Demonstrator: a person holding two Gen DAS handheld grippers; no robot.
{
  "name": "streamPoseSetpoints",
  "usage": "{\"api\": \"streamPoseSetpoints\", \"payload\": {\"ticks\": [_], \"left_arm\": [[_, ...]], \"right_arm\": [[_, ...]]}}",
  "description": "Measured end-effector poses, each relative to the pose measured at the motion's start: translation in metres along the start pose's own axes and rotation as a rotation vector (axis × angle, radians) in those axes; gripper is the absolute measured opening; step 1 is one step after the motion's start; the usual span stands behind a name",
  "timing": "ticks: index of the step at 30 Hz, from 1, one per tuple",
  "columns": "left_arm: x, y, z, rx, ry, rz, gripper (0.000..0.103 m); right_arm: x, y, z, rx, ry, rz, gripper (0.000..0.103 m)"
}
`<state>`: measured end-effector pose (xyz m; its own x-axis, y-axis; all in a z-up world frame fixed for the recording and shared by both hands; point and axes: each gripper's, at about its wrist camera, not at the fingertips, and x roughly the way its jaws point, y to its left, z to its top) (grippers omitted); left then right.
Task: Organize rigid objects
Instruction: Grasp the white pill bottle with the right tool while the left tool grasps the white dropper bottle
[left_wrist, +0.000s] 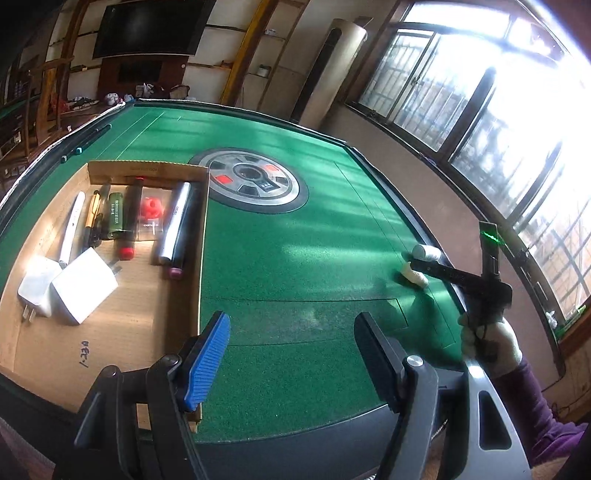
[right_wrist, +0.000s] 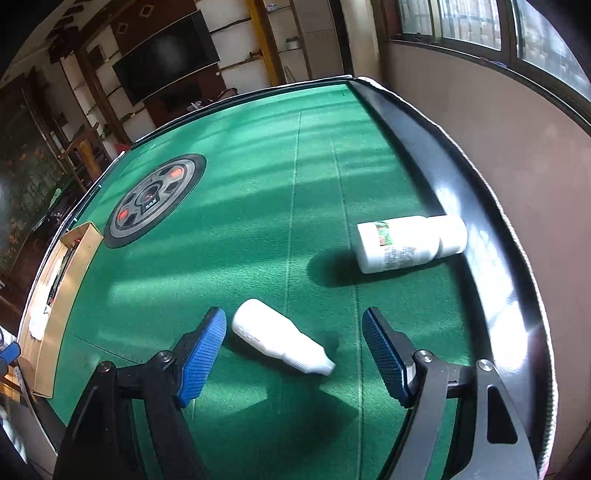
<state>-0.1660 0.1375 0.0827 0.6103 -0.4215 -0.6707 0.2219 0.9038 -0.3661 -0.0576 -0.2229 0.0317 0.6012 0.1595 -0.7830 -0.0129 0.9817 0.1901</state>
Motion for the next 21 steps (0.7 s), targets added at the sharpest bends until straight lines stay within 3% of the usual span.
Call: {"api": "streamPoseSetpoints", "payload": {"ticks": [4, 6, 7, 11, 13, 17, 21], "left_arm": [[0.004, -0.003, 0.001, 0.006, 0.005, 0.015, 0.073], [0.007, -0.005, 0.001, 0.004, 0.013, 0.013, 0.073], [0.009, -0.006, 0.001, 0.003, 0.018, 0.011, 0.073], [0.017, -0.011, -0.001, 0.007, 0.045, -0.004, 0.073], [0.018, -0.013, -0.003, 0.016, 0.051, -0.011, 0.073], [0.02, -0.013, -0.005, 0.018, 0.058, -0.03, 0.073], [0.026, -0.009, -0.008, -0.006, 0.077, -0.071, 0.073]], "right_arm": [[0.015, 0.032, -0.005, -0.104, 0.034, 0.038, 0.076], [0.019, 0.05, -0.008, -0.157, 0.051, 0.065, 0.071], [0.019, 0.058, -0.01, -0.176, 0.057, 0.088, 0.065], [0.016, 0.089, -0.019, -0.21, 0.095, 0.247, 0.065], [0.006, 0.093, -0.019, -0.203, 0.093, 0.286, 0.065], [-0.027, 0.055, -0.002, -0.094, 0.003, 0.206, 0.07], [-0.042, -0.028, 0.011, 0.169, -0.027, 0.078, 0.074]]}}
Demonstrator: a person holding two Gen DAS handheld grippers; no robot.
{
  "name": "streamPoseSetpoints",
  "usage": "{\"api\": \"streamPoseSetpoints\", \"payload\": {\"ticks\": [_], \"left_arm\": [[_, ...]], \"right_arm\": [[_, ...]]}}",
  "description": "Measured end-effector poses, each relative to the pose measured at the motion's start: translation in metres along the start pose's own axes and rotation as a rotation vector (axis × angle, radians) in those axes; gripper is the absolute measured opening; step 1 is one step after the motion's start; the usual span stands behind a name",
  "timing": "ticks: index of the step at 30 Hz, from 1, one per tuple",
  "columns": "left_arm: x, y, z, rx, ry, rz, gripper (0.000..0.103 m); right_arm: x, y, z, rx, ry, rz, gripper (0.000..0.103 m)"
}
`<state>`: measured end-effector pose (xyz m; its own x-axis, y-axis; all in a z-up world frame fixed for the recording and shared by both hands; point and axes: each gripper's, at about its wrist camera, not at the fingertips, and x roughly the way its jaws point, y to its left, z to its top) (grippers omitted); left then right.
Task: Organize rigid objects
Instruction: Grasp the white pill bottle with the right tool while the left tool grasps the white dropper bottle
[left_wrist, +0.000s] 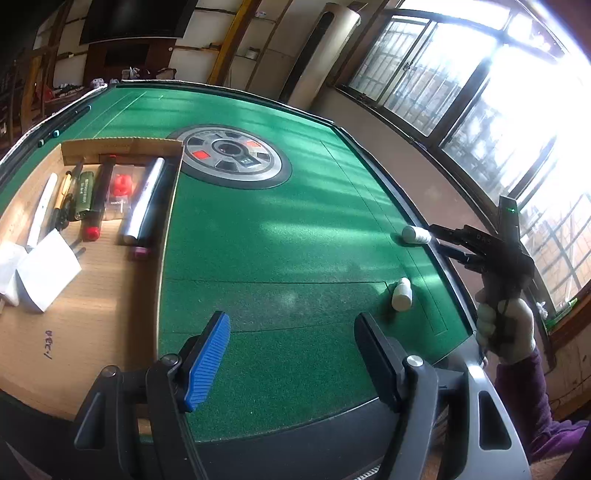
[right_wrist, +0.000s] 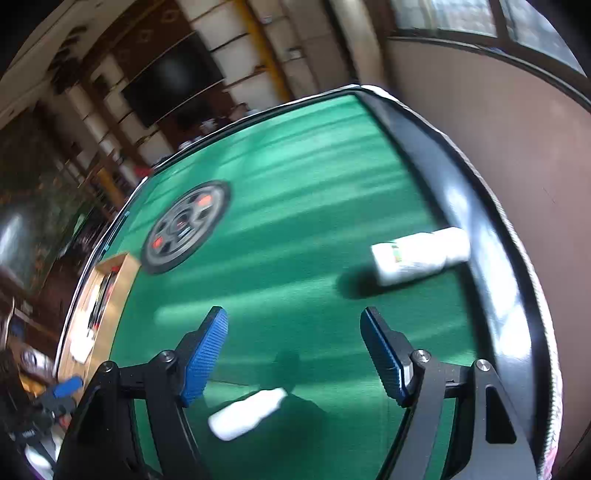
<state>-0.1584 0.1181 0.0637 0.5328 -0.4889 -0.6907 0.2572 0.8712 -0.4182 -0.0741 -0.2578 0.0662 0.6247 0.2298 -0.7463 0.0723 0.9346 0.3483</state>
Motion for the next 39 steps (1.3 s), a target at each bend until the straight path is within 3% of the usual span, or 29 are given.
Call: {"api": "streamPoseSetpoints", "payload": {"ticks": [3, 7, 10, 14, 16, 17, 20, 28, 31, 36, 39], "left_arm": [[0.002, -0.002, -0.002, 0.005, 0.007, -0.014, 0.073], [-0.002, -0.005, -0.005, 0.015, 0.006, -0.009, 0.073], [-0.005, -0.006, -0.006, 0.019, 0.001, 0.009, 0.073], [-0.005, -0.015, -0.004, 0.047, 0.004, 0.031, 0.073], [-0.001, -0.025, 0.001, 0.074, 0.008, 0.033, 0.073], [0.001, -0.031, 0.003, 0.089, 0.012, 0.031, 0.073], [0.016, -0.055, 0.011, 0.149, 0.026, 0.016, 0.073], [0.087, -0.131, 0.012, 0.346, 0.143, -0.008, 0.073], [0.106, -0.147, 0.01, 0.387, 0.169, 0.003, 0.073], [0.132, -0.159, 0.01, 0.406, 0.192, 0.074, 0.073], [0.144, -0.167, 0.01, 0.436, 0.196, 0.091, 0.073]], "right_arm": [[0.0, -0.045, 0.011, 0.152, 0.005, -0.036, 0.074], [0.012, -0.064, 0.026, 0.243, 0.006, -0.056, 0.074], [0.029, -0.06, 0.04, 0.247, 0.007, -0.081, 0.074], [0.056, -0.042, 0.051, 0.158, 0.025, -0.202, 0.073], [0.069, -0.038, 0.051, 0.126, 0.036, -0.239, 0.058], [0.074, -0.037, 0.049, 0.121, 0.046, -0.254, 0.041], [0.075, -0.033, 0.043, 0.099, 0.028, -0.22, 0.034], [0.068, -0.052, 0.029, 0.16, -0.062, -0.034, 0.034], [0.068, -0.046, 0.028, 0.125, -0.067, -0.061, 0.034], [0.07, -0.032, 0.026, 0.055, -0.064, -0.097, 0.047], [0.07, -0.031, 0.025, 0.047, -0.061, -0.095, 0.05]]}}
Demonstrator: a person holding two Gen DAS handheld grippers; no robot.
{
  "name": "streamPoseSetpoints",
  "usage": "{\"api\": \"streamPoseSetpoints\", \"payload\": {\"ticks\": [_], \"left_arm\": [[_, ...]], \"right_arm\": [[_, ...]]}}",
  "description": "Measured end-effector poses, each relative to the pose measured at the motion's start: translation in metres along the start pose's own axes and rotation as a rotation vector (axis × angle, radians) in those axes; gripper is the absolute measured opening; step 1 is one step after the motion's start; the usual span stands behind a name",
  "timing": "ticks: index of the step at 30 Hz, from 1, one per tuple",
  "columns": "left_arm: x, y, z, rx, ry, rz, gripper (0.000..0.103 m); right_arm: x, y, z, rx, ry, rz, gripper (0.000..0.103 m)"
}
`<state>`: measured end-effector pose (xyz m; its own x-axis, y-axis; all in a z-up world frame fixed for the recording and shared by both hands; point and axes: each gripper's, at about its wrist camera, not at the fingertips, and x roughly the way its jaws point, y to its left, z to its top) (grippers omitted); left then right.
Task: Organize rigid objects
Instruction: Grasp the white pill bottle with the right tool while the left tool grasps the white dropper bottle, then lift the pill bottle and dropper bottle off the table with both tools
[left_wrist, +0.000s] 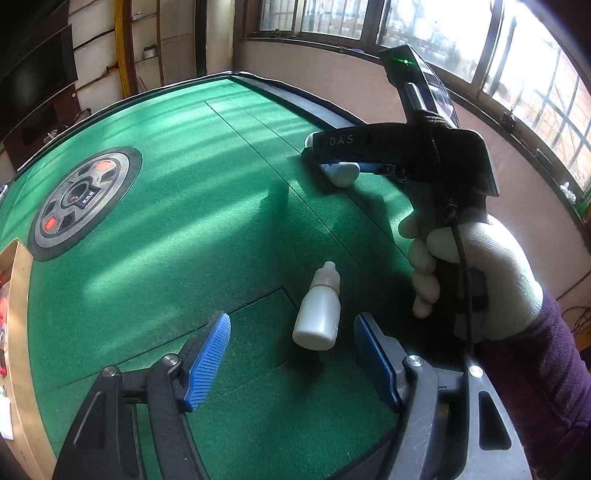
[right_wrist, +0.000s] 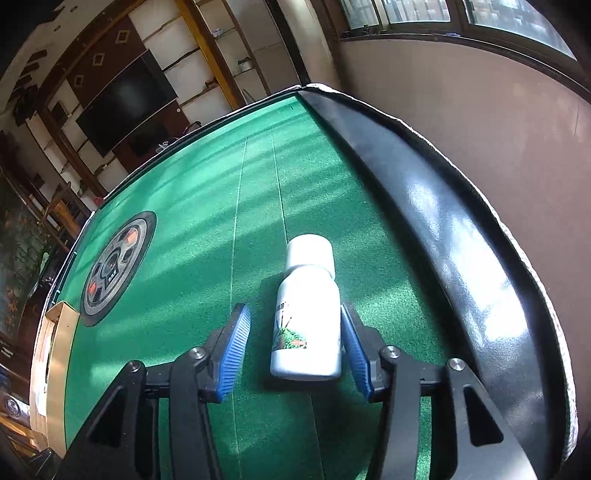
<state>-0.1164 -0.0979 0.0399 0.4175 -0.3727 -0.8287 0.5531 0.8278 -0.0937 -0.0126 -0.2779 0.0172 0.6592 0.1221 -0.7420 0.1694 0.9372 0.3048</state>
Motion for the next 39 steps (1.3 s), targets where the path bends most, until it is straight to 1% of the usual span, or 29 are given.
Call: {"api": "streamPoseSetpoints", "payload": {"ticks": [2, 5, 7, 8, 9, 13, 16, 18, 22, 25, 29, 31, 33, 34, 35, 39], "left_arm": [[0.006, -0.006, 0.002, 0.024, 0.007, 0.012, 0.073], [0.013, -0.012, 0.004, 0.047, 0.014, 0.005, 0.072], [0.017, -0.015, 0.004, 0.063, 0.009, -0.002, 0.052], [0.019, -0.015, 0.004, 0.069, 0.017, -0.002, 0.032], [0.022, -0.015, 0.004, 0.068, 0.025, -0.004, 0.027], [0.017, -0.007, 0.002, 0.047, 0.002, 0.004, 0.027], [0.0, 0.008, -0.001, -0.015, -0.031, 0.004, 0.027], [-0.009, 0.021, -0.005, -0.037, -0.047, 0.031, 0.027], [-0.019, 0.049, -0.017, -0.104, -0.046, 0.087, 0.027], [-0.018, 0.072, -0.025, -0.175, -0.04, 0.129, 0.027], [-0.013, 0.095, -0.032, -0.254, -0.026, 0.163, 0.027], [-0.009, 0.1, -0.035, -0.277, -0.024, 0.163, 0.027], [-0.008, 0.103, -0.037, -0.286, -0.03, 0.162, 0.027], [-0.008, 0.102, -0.039, -0.286, -0.034, 0.164, 0.027], [-0.008, 0.102, -0.04, -0.28, -0.042, 0.17, 0.027], [-0.007, 0.098, -0.043, -0.255, -0.067, 0.192, 0.027]], "right_arm": [[0.0, 0.0, -0.001, 0.006, 0.002, 0.008, 0.051], [-0.001, -0.002, -0.001, 0.018, 0.002, 0.019, 0.053], [-0.002, -0.003, -0.001, 0.019, 0.003, 0.023, 0.054], [-0.002, -0.002, -0.001, 0.018, 0.003, 0.023, 0.055], [-0.002, -0.002, -0.001, 0.016, 0.003, 0.023, 0.056], [-0.001, -0.001, -0.001, 0.012, 0.003, 0.026, 0.057], [-0.002, -0.001, -0.002, 0.02, 0.003, 0.034, 0.057], [-0.002, -0.002, -0.002, 0.02, 0.003, 0.035, 0.057], [-0.002, -0.001, -0.002, 0.014, 0.002, 0.033, 0.058], [-0.002, -0.001, -0.002, 0.012, 0.0, 0.03, 0.058], [-0.001, 0.0, -0.002, 0.004, -0.001, 0.023, 0.058], [-0.001, 0.001, -0.002, 0.0, 0.0, 0.005, 0.053], [-0.002, 0.001, -0.003, 0.002, -0.002, -0.018, 0.04], [-0.001, 0.001, -0.003, 0.003, 0.0, -0.014, 0.037], [-0.001, 0.001, -0.003, 0.001, 0.003, -0.009, 0.035], [0.0, 0.009, -0.005, -0.038, 0.004, -0.024, 0.035]]}}
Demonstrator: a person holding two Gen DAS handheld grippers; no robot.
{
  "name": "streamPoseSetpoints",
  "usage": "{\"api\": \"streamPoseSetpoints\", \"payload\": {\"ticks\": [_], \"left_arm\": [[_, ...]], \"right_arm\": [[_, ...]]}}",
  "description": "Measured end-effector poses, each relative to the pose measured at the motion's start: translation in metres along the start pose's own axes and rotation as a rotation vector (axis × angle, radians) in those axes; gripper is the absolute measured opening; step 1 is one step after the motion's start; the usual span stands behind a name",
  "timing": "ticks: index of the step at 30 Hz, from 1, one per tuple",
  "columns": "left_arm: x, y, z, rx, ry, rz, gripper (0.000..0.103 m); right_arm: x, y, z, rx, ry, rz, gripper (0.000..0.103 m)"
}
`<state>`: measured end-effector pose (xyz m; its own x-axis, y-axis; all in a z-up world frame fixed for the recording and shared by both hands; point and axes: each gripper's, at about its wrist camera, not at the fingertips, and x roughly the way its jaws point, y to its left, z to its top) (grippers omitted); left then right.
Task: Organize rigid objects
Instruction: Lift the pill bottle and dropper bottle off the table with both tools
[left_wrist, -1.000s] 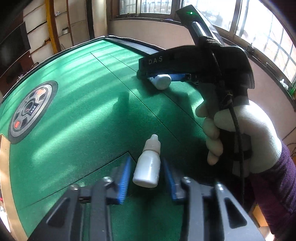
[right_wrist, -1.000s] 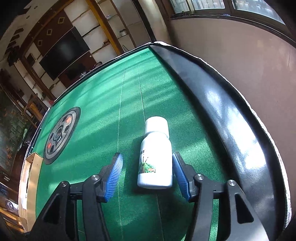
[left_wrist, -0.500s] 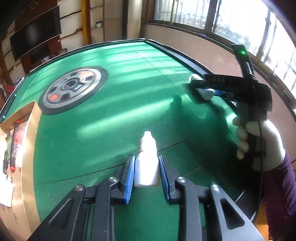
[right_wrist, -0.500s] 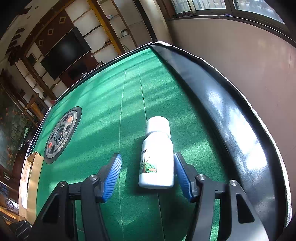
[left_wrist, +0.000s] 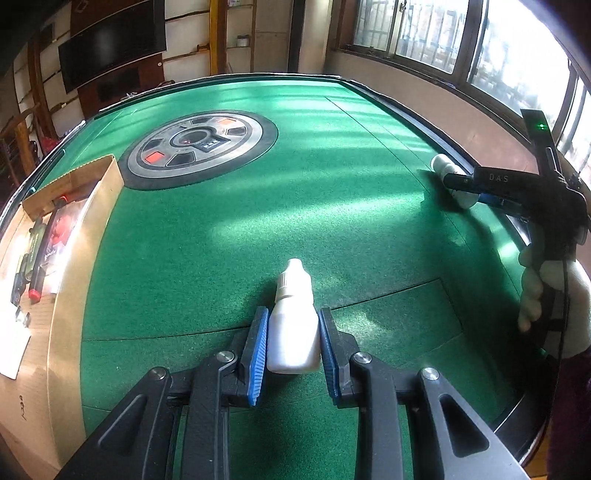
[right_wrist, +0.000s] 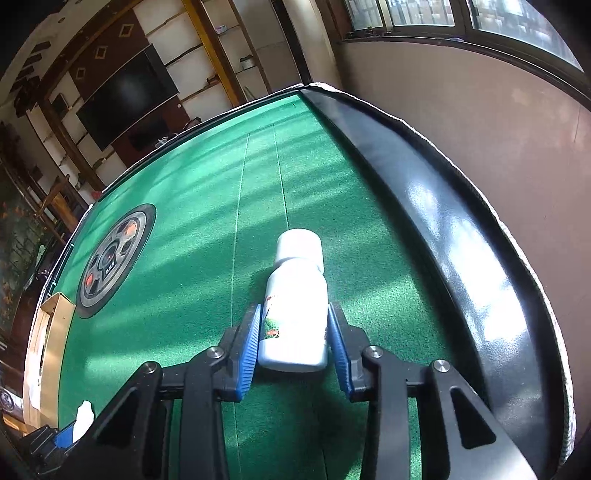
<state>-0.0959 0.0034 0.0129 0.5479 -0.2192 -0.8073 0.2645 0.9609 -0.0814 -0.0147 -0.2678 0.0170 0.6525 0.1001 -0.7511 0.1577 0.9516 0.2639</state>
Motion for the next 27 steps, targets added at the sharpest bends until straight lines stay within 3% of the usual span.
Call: {"api": "streamPoseSetpoints", "payload": {"ticks": [8, 24, 27], "left_arm": [[-0.002, 0.007, -0.001, -0.028, -0.012, -0.044, 0.027], [-0.004, 0.023, -0.005, -0.096, -0.022, -0.141, 0.027], [-0.004, 0.035, -0.006, -0.16, -0.023, -0.207, 0.027]], "right_arm": [[-0.001, 0.023, -0.011, -0.111, 0.041, -0.052, 0.034], [-0.036, 0.079, -0.076, -0.219, 0.162, 0.107, 0.034], [-0.041, 0.094, -0.087, -0.272, 0.166, 0.103, 0.044]]}}
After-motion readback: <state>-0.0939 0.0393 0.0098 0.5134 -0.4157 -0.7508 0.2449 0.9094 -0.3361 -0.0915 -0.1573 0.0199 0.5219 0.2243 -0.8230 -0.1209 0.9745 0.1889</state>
